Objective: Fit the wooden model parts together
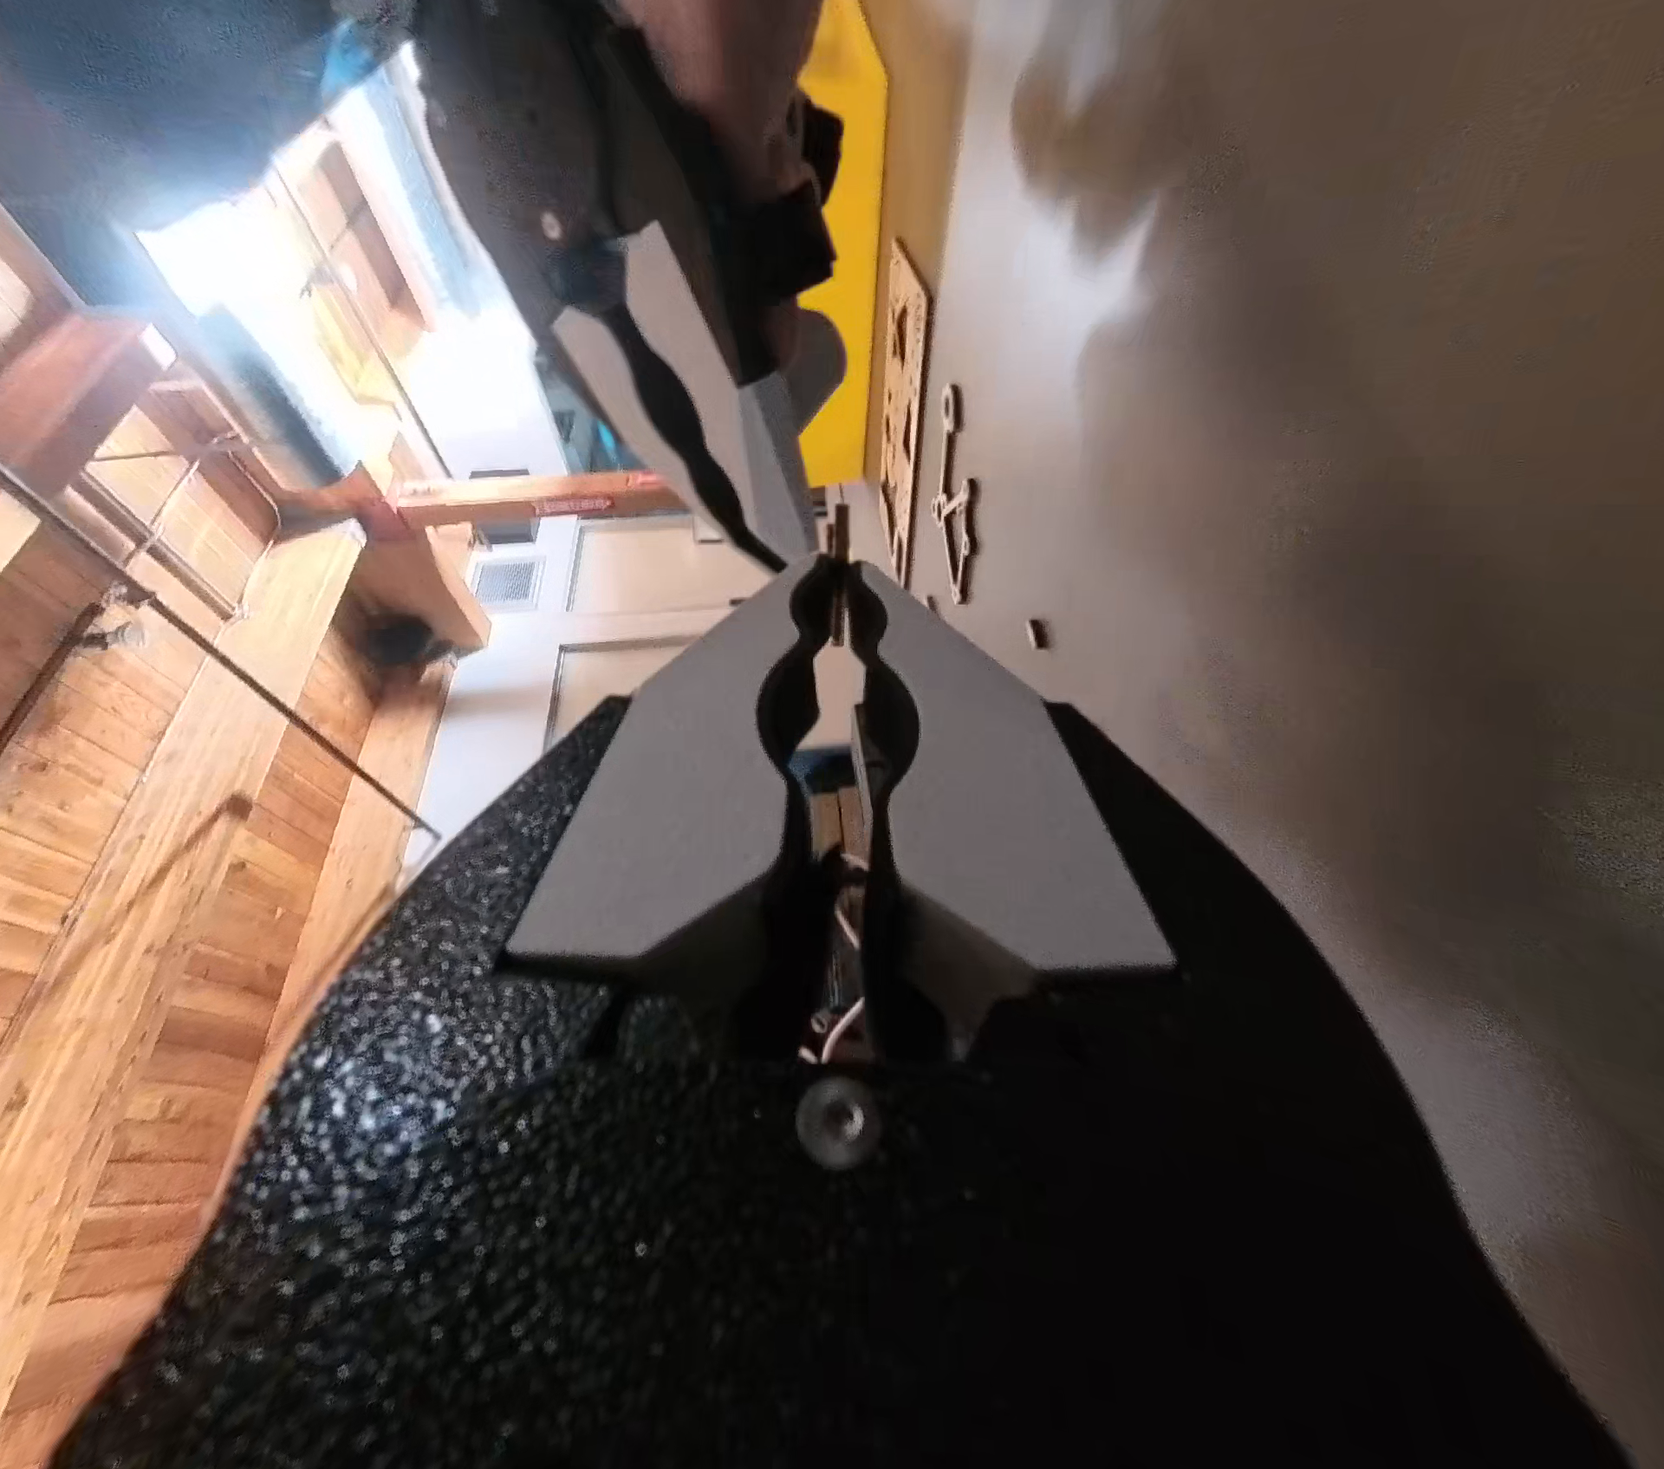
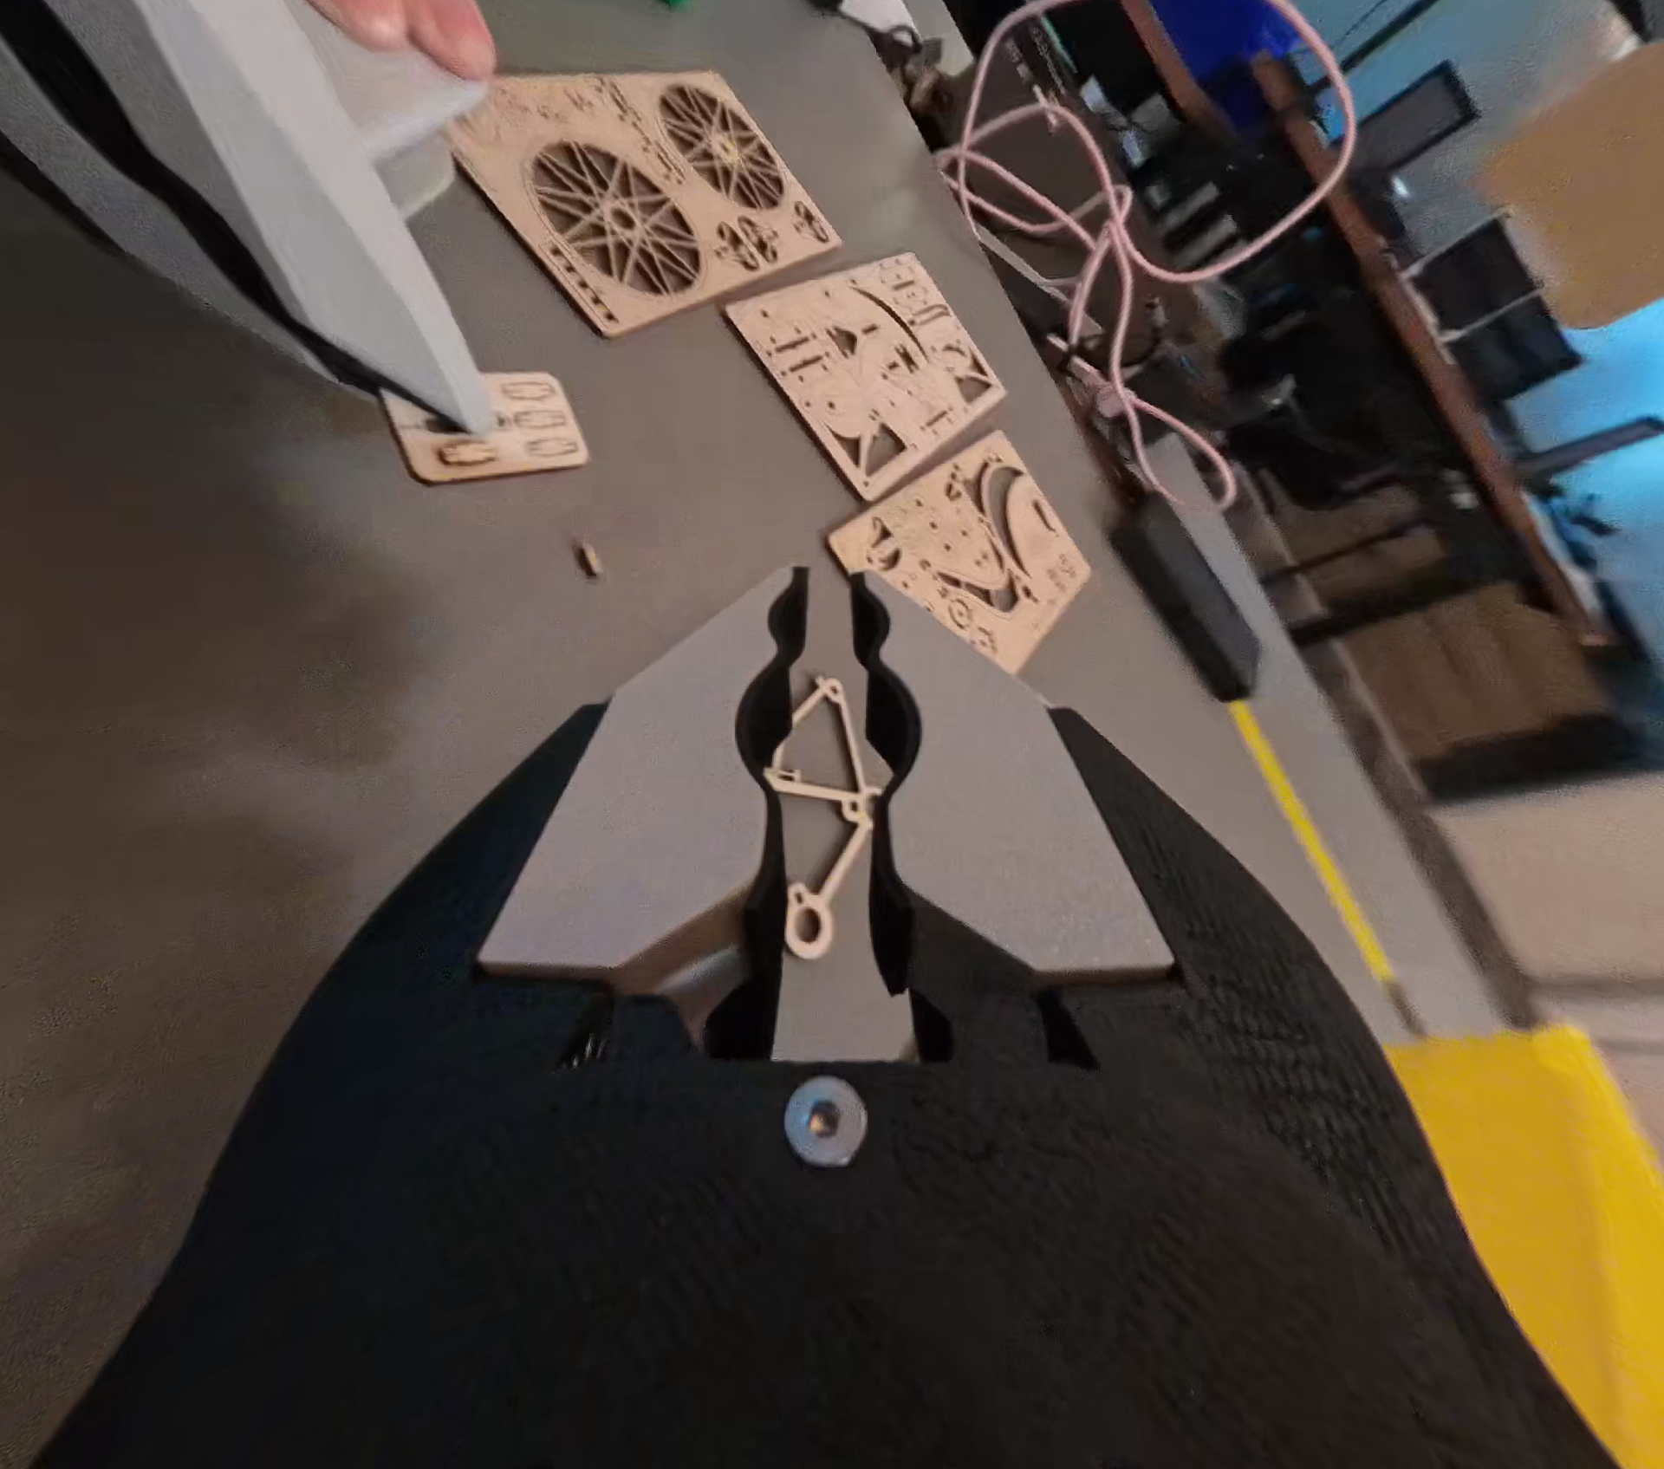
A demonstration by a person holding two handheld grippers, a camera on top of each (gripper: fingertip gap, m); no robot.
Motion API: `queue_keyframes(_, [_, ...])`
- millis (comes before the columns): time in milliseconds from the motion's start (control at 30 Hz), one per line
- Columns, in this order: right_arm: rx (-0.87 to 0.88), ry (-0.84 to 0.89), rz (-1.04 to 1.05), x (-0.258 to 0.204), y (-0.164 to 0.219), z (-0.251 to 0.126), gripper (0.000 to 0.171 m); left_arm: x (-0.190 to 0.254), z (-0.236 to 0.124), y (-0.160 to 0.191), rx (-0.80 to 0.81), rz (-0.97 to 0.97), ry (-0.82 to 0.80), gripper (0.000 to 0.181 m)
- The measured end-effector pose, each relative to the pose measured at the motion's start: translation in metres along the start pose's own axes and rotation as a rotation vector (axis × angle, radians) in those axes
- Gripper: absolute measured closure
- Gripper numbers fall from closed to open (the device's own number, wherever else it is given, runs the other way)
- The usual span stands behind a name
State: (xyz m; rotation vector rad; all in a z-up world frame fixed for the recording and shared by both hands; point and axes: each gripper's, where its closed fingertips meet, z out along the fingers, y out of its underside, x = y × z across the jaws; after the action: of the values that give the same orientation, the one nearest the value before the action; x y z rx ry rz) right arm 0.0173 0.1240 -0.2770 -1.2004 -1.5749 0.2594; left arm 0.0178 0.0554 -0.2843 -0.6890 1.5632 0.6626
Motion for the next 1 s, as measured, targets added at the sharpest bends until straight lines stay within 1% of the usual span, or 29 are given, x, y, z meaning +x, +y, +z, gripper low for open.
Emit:
queue_keyframes(33, [0.08,-0.063,0.079,-0.005,-0.01,-0.004,0.162,0.0,0.001,0.001,-0.011,0.001,-0.002,0.181])
queue_keyframes(100, [0.251,-0.213,0.205,-0.016,-0.036,-0.017,0.159,0.004,0.003,0.013,-0.044,0.005,0.012,0.181])
queue_keyframes(133, [0.284,-0.272,0.242,-0.02,-0.04,-0.022,0.156,0.004,0.003,0.019,-0.055,-0.01,0.013,0.181])
queue_keyframes(200, [0.273,-0.37,0.268,-0.032,-0.038,-0.023,0.153,0.003,0.002,0.022,-0.061,-0.027,0.016,0.181])
queue_keyframes(300, [0.216,-0.424,0.262,-0.046,-0.032,-0.016,0.153,0.007,0.003,0.016,-0.047,0.012,0.026,0.181])
queue_keyframes(700, [0.171,-0.454,0.274,-0.058,-0.03,-0.008,0.154,0.01,0.003,0.009,-0.033,0.052,0.036,0.181])
queue_keyframes(833, [0.133,-0.385,0.192,-0.054,-0.026,-0.005,0.15,0.012,0.003,0.007,-0.037,0.089,0.042,0.181])
queue_keyframes(1000, [0.085,-0.286,0.095,-0.049,-0.024,-0.001,0.15,0.014,0.004,0.013,-0.066,0.057,0.06,0.181])
